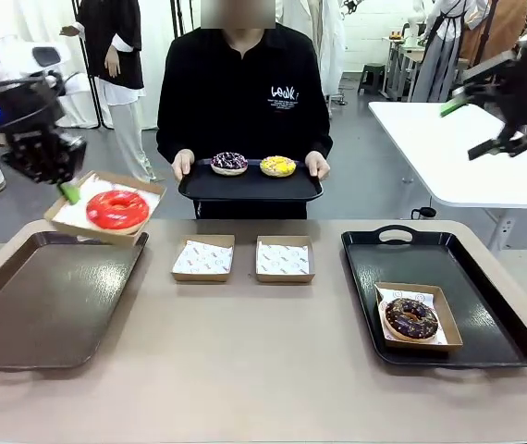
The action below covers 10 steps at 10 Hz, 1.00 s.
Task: Individually package the donuts and arrange them on the tray.
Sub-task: Place the picked Paper togo box on the Handle tray while simultaneously picking up another Paper togo box from the table with the other hand.
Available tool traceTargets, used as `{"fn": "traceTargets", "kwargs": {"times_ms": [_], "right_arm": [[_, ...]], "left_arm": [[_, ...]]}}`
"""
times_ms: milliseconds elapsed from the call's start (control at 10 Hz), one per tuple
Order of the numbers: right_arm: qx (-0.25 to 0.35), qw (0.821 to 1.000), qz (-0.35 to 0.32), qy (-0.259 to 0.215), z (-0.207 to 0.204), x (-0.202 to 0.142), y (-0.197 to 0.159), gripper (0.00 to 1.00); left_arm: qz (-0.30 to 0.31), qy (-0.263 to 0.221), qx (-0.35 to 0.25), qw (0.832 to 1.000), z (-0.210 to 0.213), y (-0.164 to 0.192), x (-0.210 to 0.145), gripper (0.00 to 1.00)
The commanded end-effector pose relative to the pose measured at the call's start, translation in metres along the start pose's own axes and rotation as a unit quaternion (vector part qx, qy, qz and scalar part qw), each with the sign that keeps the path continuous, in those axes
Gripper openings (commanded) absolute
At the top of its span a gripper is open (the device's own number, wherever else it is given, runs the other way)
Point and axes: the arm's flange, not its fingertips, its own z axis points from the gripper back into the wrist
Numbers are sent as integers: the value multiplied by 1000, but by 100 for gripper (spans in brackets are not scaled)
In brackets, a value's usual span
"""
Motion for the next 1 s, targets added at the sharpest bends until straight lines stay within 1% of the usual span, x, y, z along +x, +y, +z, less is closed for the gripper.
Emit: {"fn": "traceTargets", "kwargs": {"times_ms": [0, 100, 300, 500, 600, 700, 800, 900], "right_arm": [[-76, 996, -22, 28, -45, 33, -3, 100], [-106, 994, -24, 33, -78, 42, 1, 100], [-147, 988, -8, 48, -136, 36, 4, 100], [-169, 984, 13, 55, -181, 25, 7, 100], [-168, 984, 18, 59, -191, 18, 9, 100], [-169, 983, 21, 62, -191, 8, 8, 100], [-156, 985, 22, 69, -189, 22, 6, 100], [-156, 985, 22, 69, -189, 22, 6, 100]], "left_arm": [[-8, -9, 27, 1000, -10, 14, -37, 1], [-2, -8, 28, 1000, -15, 26, -52, 1], [16, -8, 23, 1000, -26, 46, -75, 1], [29, 2, 38, 999, -39, 60, -86, 1], [34, 10, 44, 998, -45, 70, -88, 1], [49, 19, 51, 997, -49, 78, -89, 1], [59, 23, 49, 997, -50, 83, -88, 1], [56, 23, 54, 997, -50, 84, -83, 1]]}}
